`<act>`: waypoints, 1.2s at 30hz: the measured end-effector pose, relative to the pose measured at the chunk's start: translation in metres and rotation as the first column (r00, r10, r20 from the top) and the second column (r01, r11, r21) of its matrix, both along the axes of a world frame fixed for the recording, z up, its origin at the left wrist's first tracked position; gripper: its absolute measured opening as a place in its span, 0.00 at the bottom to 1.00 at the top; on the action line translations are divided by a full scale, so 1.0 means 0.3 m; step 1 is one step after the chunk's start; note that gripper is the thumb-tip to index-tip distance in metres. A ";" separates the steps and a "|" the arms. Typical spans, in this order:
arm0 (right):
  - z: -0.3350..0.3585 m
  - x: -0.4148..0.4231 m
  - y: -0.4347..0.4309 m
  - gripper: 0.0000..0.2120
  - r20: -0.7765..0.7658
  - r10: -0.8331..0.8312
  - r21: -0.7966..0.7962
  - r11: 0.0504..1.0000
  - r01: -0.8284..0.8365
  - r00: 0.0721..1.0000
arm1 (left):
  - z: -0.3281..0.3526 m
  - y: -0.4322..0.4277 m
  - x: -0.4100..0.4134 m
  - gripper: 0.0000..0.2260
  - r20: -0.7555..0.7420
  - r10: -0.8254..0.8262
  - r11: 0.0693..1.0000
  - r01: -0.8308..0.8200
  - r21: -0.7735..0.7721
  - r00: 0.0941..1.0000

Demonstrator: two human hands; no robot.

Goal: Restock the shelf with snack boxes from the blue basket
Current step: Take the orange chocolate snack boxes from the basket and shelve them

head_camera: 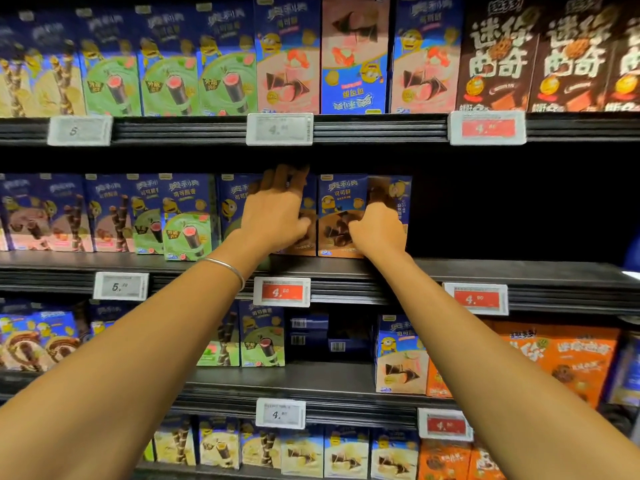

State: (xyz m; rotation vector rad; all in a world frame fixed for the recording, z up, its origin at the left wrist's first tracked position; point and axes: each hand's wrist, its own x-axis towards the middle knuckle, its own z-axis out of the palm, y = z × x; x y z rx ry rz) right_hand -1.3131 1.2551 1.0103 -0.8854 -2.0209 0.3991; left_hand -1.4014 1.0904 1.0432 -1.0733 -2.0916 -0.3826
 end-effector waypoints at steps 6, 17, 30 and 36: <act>0.007 0.048 0.023 0.13 -0.075 0.120 -0.152 0.980 -0.130 0.990 | -0.008 0.025 0.004 0.45 0.004 0.001 0.999 -0.001 0.053 1.000; 0.073 0.108 0.318 0.42 -0.376 0.208 -0.561 0.725 -0.400 0.903 | -0.017 0.074 -0.043 0.57 0.008 -0.076 0.997 0.076 -0.027 0.997; 0.034 0.077 0.357 0.25 -0.499 0.432 -0.615 0.434 -0.659 0.751 | -0.023 0.081 -0.034 0.58 -0.091 -0.025 0.999 0.022 -0.036 0.996; 0.042 0.091 0.327 0.20 -0.573 0.373 -0.604 0.408 -0.684 0.729 | -0.035 0.080 -0.046 0.59 -0.042 -0.037 0.998 0.035 -0.055 0.998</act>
